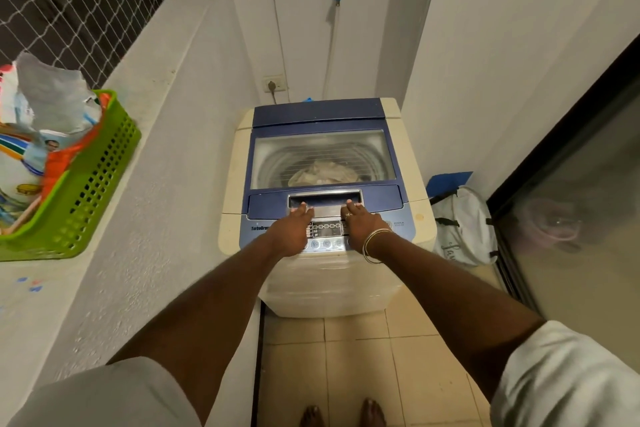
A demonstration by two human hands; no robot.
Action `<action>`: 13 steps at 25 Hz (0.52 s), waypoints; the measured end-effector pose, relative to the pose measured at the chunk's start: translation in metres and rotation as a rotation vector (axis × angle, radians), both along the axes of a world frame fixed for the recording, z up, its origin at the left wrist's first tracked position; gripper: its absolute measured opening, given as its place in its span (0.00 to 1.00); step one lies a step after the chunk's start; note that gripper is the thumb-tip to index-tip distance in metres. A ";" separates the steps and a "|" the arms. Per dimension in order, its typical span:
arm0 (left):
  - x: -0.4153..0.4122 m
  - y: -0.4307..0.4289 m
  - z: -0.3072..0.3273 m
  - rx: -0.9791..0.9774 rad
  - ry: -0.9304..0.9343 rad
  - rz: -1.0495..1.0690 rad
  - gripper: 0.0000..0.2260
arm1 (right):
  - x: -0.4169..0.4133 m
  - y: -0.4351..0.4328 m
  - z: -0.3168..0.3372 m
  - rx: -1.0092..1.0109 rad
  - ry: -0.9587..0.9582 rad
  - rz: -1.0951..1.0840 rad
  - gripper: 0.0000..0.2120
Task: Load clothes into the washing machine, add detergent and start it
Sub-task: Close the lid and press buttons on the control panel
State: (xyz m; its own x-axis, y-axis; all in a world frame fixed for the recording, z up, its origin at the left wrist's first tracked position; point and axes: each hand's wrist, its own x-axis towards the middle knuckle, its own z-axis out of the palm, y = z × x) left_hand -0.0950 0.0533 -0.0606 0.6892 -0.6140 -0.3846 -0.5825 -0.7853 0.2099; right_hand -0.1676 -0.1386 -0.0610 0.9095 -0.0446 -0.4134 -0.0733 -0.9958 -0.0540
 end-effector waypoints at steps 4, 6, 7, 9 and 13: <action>-0.004 -0.002 0.003 0.026 -0.014 -0.020 0.36 | -0.006 0.005 0.004 0.003 0.024 -0.028 0.34; -0.006 0.002 0.001 0.017 0.004 -0.009 0.36 | -0.005 0.004 0.005 0.014 0.039 -0.028 0.34; -0.007 0.004 0.000 0.008 0.017 -0.006 0.36 | -0.004 0.003 0.007 0.023 0.047 -0.033 0.34; -0.009 0.007 -0.001 -0.007 0.038 -0.004 0.36 | -0.004 0.004 0.008 0.038 0.068 -0.046 0.34; -0.010 0.006 0.001 -0.018 0.071 0.028 0.35 | -0.002 0.005 0.009 0.054 0.068 -0.063 0.33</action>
State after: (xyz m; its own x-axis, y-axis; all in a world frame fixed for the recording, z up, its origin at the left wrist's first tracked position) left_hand -0.1052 0.0590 -0.0596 0.6774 -0.6023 -0.4224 -0.5438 -0.7966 0.2639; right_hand -0.1697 -0.1335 -0.0520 0.8754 -0.0769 -0.4772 -0.1411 -0.9849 -0.1000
